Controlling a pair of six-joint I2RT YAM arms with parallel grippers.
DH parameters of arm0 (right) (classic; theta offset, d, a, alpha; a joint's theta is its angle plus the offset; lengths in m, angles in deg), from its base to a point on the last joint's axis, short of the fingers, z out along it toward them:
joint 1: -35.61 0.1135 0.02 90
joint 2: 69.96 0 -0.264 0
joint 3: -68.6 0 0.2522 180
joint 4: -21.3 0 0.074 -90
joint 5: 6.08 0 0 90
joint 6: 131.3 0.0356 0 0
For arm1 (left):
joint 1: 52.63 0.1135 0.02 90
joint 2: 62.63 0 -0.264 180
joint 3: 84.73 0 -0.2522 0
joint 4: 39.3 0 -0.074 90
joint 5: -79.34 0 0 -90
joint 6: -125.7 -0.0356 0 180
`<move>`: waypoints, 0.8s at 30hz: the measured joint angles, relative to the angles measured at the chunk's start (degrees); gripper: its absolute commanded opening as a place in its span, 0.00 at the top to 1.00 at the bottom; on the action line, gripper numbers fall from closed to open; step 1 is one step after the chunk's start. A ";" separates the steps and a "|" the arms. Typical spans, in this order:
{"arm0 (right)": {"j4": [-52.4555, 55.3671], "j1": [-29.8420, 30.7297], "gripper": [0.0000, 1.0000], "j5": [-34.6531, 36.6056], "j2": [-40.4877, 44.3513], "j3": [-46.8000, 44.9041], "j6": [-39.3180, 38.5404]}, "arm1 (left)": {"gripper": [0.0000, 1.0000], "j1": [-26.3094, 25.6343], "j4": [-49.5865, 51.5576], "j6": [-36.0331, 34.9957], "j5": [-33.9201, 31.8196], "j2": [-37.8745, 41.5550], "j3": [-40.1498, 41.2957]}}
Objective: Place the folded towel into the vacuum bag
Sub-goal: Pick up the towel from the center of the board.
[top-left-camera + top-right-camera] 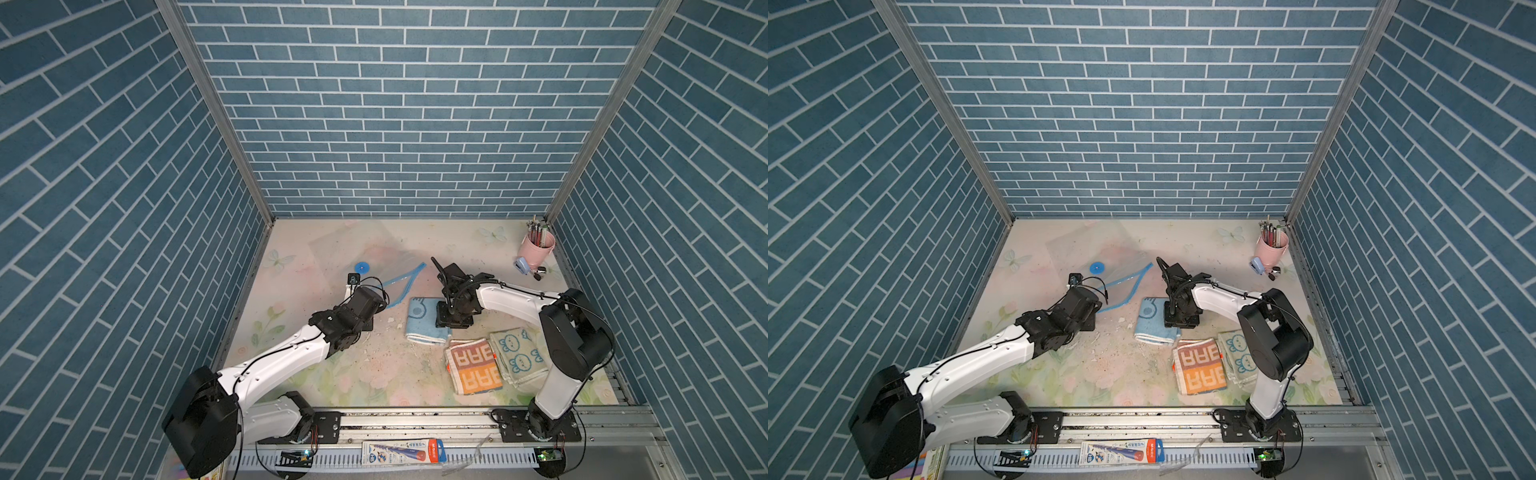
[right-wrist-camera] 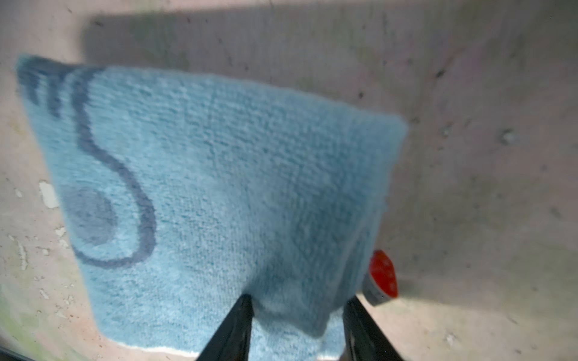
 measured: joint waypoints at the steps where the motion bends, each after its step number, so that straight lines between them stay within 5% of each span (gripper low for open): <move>1: 0.24 0.22 0.53 0.28 -0.39 0.35 0.02 | 1.00 0.00 0.00 0.00 0.00 0.00 0.02; 24: 2.38 2.03 0.33 6.29 1.75 1.07 0.55 | 1.00 0.00 -0.04 0.59 0.02 -0.02 0.07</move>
